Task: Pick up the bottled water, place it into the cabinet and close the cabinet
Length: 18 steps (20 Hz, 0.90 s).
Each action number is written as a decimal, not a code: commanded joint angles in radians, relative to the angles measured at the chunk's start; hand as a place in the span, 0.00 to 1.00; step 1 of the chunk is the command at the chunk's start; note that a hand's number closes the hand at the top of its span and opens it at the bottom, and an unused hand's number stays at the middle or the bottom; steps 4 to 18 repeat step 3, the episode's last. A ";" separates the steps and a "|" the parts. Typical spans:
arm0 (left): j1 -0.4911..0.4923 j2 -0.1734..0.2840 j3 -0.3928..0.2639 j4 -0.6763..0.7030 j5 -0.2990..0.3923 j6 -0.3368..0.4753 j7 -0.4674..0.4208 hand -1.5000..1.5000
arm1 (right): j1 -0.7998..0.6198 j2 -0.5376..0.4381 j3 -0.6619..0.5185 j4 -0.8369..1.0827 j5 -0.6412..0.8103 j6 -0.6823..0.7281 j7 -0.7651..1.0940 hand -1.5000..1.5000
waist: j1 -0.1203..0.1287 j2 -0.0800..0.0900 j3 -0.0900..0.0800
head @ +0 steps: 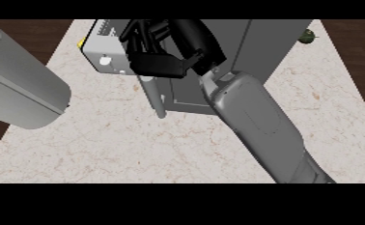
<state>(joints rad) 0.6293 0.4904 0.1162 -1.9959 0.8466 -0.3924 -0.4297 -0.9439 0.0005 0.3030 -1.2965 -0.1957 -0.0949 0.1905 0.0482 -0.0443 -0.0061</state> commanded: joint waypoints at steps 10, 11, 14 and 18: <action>-0.017 -0.005 -0.009 -0.008 -0.004 0.018 0.020 1.00 | -0.001 -0.056 -0.089 0.198 0.017 -0.031 -0.018 1.00 | -0.009 0.063 0.005; -0.017 -0.005 -0.009 -0.008 -0.004 0.018 0.020 1.00 | -0.001 -0.056 -0.089 0.198 0.017 -0.031 -0.018 1.00 | -0.009 0.063 0.005; -0.017 -0.005 -0.009 -0.008 -0.004 0.018 0.020 1.00 | -0.001 -0.056 -0.089 0.198 0.017 -0.031 -0.018 1.00 | -0.009 0.063 0.005; -0.017 -0.005 -0.009 -0.008 -0.004 0.018 0.020 1.00 | -0.001 -0.056 -0.089 0.198 0.017 -0.031 -0.018 1.00 | -0.009 0.063 0.005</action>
